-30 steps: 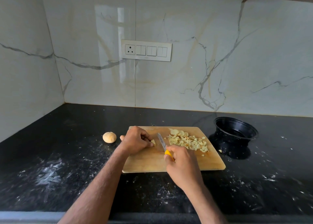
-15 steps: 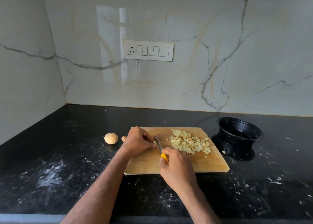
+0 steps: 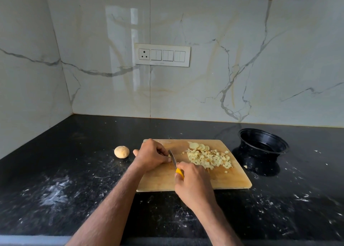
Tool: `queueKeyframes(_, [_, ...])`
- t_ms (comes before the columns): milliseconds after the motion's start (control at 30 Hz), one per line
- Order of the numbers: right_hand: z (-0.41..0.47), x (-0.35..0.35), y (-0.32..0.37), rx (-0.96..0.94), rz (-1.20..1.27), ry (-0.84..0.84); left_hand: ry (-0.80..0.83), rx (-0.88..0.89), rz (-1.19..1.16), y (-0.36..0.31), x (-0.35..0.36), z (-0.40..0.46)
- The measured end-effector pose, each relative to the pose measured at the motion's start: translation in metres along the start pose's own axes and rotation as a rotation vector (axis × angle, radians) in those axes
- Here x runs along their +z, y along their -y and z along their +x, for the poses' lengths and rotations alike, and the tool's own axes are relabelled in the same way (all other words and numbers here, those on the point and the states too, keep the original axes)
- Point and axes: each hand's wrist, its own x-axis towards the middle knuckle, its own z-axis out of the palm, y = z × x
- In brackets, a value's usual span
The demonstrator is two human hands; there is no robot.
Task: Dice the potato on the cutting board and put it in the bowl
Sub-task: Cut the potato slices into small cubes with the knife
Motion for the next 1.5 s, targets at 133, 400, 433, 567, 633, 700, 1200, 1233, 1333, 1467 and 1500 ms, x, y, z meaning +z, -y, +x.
queueKeyframes(133, [0.002, 0.002, 0.002, 0.009, -0.030, 0.013, -0.009, -0.024, -0.018, 0.000, 0.000, 0.001])
queueKeyframes(400, [0.005, 0.008, 0.010, 0.020, -0.056, 0.050, 0.008, -0.031, -0.043, 0.002, 0.001, 0.003])
queueKeyframes(433, [0.006, 0.007, 0.009, 0.022, -0.047, 0.056, 0.014, -0.030, -0.045, 0.002, 0.000, 0.004])
queueKeyframes(567, [0.013, 0.008, 0.007, 0.040, -0.010, 0.072, 0.024, -0.030, -0.038, 0.001, 0.000, 0.006])
queueKeyframes(633, [0.016, 0.009, 0.006, 0.058, -0.009, 0.074, 0.019, -0.028, -0.034, 0.001, -0.001, 0.006])
queueKeyframes(700, [0.019, 0.011, 0.007, 0.070, -0.025, 0.085, 0.018, -0.018, -0.025, -0.001, -0.001, 0.005])
queueKeyframes(1200, [0.001, 0.006, -0.003, -0.009, -0.021, 0.082, -0.043, 0.002, 0.020, 0.002, 0.006, 0.002])
queueKeyframes(1233, [-0.001, 0.005, -0.005, -0.008, -0.010, 0.082, -0.045, 0.002, 0.023, 0.003, 0.007, 0.002])
queueKeyframes(1333, [-0.003, 0.001, -0.007, -0.011, -0.011, 0.085, -0.036, 0.010, 0.022, 0.003, 0.007, 0.000])
queueKeyframes(1467, [0.000, -0.005, -0.002, -0.033, -0.104, 0.056, -0.015, 0.116, 0.019, 0.002, 0.006, -0.002])
queueKeyframes(1500, [0.002, -0.006, -0.001, -0.041, -0.132, 0.047, -0.006, 0.147, 0.023, 0.001, 0.006, -0.003])
